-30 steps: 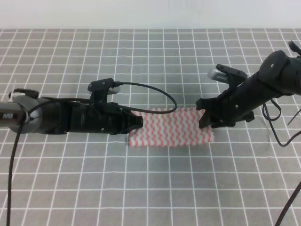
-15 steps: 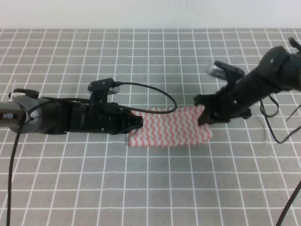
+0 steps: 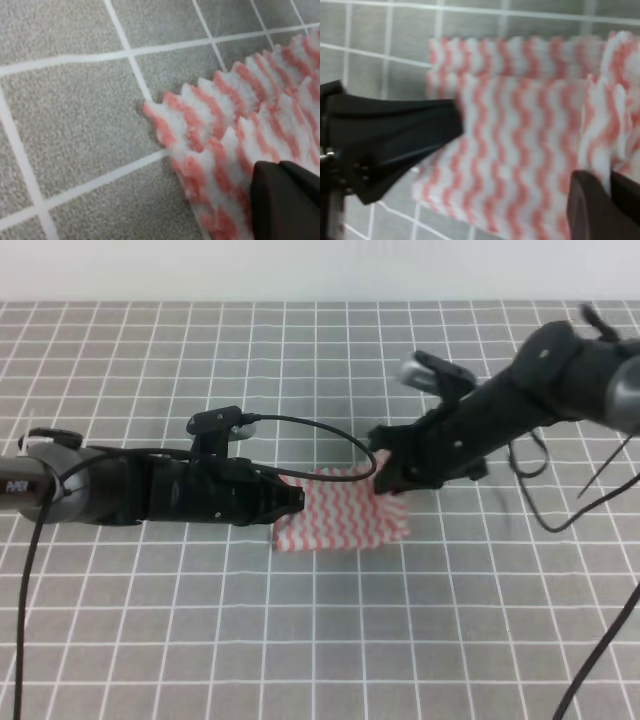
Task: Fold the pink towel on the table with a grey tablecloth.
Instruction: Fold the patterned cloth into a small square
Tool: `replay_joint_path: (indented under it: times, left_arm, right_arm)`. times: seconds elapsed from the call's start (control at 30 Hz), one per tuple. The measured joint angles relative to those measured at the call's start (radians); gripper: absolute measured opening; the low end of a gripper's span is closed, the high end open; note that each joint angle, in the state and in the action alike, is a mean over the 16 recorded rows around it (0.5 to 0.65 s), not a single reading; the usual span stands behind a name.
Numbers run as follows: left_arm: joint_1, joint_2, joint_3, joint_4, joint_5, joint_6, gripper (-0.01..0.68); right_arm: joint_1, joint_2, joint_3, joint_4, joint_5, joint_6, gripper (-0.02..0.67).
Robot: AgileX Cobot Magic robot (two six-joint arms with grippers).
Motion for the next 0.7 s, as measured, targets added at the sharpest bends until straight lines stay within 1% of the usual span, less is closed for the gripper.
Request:
replay_joint_path:
  times: [0.2, 0.4, 0.7]
  left_arm:
    - [0.002, -0.005, 0.000, 0.002, 0.009, 0.006, -0.002]
    - [0.012, -0.034, 0.001, 0.016, 0.021, 0.008, -0.003]
    - [0.033, -0.082, 0.003, 0.120, 0.081, -0.068, -0.003]
  right_arm:
    - [0.039, 0.000, 0.000, 0.012, -0.039, -0.001, -0.012]
    - [0.053, 0.000, 0.000, 0.016, -0.062, -0.001, -0.012]
    - [0.054, 0.001, 0.000, 0.019, -0.066, 0.000, -0.012]
